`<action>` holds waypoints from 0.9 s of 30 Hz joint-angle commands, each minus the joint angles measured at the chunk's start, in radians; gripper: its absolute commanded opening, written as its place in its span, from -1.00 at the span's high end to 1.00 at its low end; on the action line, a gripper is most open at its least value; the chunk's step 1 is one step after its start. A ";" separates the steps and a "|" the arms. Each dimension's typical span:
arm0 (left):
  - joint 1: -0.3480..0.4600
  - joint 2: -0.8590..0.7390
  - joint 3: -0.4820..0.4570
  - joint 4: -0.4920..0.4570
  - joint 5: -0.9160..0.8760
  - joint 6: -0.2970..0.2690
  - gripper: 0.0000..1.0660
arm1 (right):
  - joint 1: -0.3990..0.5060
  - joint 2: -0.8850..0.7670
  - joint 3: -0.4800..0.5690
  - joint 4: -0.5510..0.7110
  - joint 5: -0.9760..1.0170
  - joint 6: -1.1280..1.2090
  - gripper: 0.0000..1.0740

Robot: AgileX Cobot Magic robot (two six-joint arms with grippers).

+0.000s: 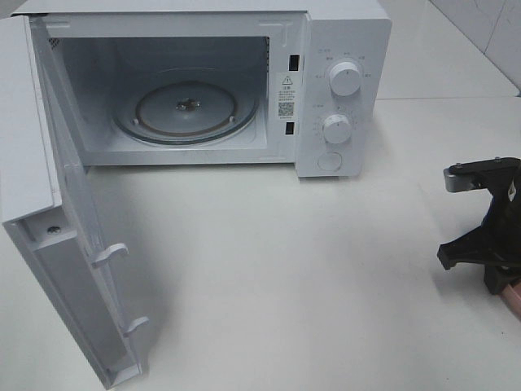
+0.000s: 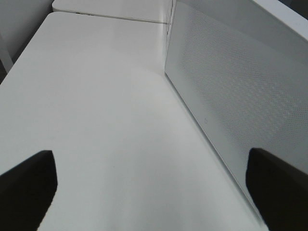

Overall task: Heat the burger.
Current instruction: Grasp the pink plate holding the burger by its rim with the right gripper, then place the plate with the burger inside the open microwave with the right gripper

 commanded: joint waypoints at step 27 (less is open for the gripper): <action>0.004 -0.018 0.003 -0.008 -0.007 0.000 -0.87 | 0.192 -0.065 0.003 -0.362 0.236 0.339 1.00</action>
